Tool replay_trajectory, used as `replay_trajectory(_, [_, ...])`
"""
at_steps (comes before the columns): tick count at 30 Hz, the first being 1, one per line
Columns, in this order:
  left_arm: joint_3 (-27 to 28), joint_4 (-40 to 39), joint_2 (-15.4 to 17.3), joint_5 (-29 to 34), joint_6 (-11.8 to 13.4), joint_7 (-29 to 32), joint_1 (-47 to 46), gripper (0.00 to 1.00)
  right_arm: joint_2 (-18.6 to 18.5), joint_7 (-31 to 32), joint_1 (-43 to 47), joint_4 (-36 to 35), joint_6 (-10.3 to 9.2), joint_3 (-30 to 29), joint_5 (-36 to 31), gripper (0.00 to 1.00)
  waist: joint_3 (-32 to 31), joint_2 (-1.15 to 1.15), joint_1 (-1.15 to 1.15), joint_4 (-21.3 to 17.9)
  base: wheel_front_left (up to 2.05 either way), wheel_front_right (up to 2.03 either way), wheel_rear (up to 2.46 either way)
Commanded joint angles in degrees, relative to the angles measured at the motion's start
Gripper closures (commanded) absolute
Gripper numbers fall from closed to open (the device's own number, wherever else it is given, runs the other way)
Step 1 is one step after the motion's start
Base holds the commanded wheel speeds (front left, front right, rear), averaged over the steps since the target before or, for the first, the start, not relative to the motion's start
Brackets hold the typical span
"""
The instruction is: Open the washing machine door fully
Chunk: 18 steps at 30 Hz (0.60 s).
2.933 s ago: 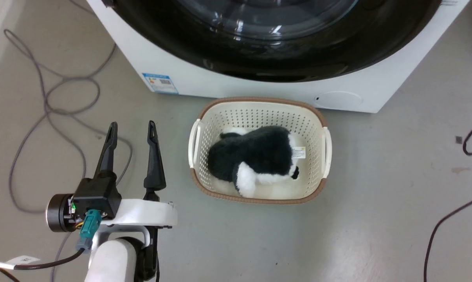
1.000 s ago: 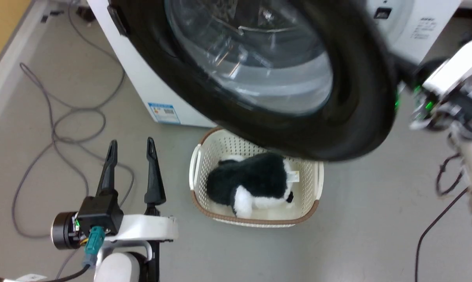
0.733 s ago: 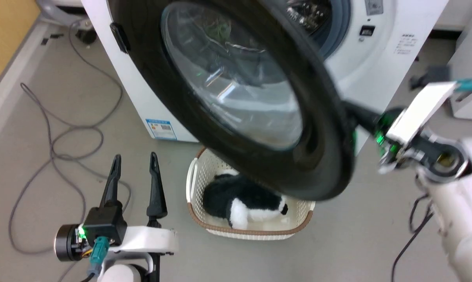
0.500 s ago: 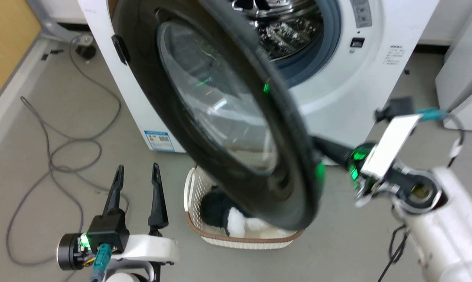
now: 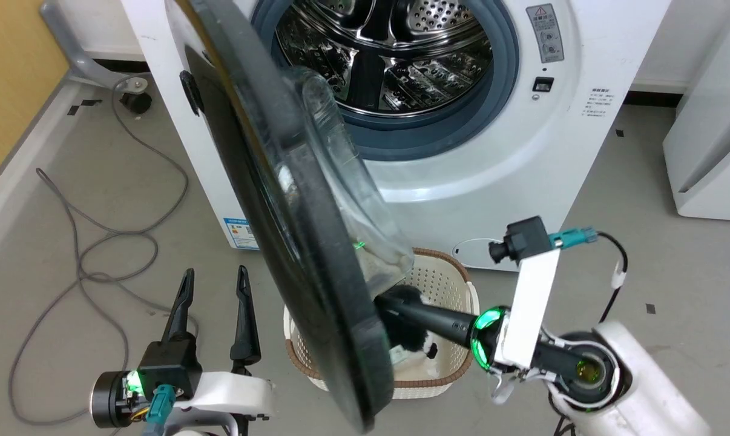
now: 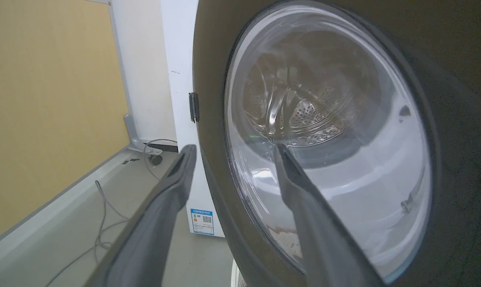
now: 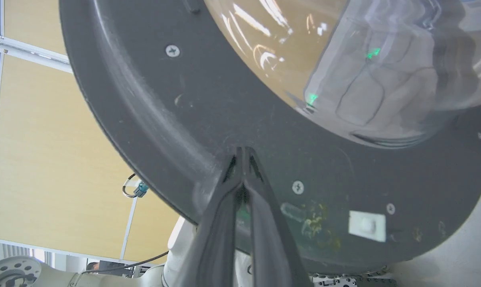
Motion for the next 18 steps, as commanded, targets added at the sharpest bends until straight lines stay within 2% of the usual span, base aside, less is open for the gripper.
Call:
replay_trajectory(1, [0.25, 0.15, 0.05, 0.46, -0.06, -0.29, 0.80, 0.00, 0.07, -0.29, 1.40, -0.87, 0.06, 0.14, -0.64, 1.00, -0.22, 0.00, 0.01, -0.09, 0.00, 0.00, 0.00])
replay_trajectory(5, [0.38, 0.50, 0.05, 0.47, -0.11, -0.29, 1.53, 0.00, -0.27, -3.68, 2.87, -2.88, 0.06, -1.42, -1.79, 1.00, -1.39, 0.00, 0.01, -0.34, 0.00, 0.00, 0.00])
replay_trajectory(12, [1.38, 0.66, 0.05, 0.57, -0.30, -0.29, 2.81, 0.00, 0.36, -29.22, 3.29, -6.72, 0.06, -9.59, -13.17, 1.00, -3.23, 0.00, 0.01, -1.48, 0.00, 0.00, 0.00])
replay_trajectory(13, [1.44, 0.66, 0.05, 0.60, -0.35, -0.29, 2.91, 0.00, -0.61, -32.54, 3.02, -7.24, 0.06, -9.80, -16.02, 1.00, -3.34, 0.00, 0.01, -1.64, 0.00, 0.00, 0.00])
replay_trajectory(14, [1.44, 0.66, 0.05, 0.60, -0.35, -0.29, 2.91, 0.00, -0.61, -32.54, 3.02, -7.24, 0.06, -9.80, -16.02, 1.00, -3.34, 0.00, 0.01, -1.64, 0.00, 0.00, 0.00])
replay_trajectory(18, [1.86, 0.52, 0.05, 0.80, -0.50, -0.29, 3.03, 0.00, -5.16, -46.33, 2.68, -7.99, 0.06, -8.24, -28.67, 1.00, -3.66, 0.00, 0.01, -2.45, 0.00, 0.00, 0.00])
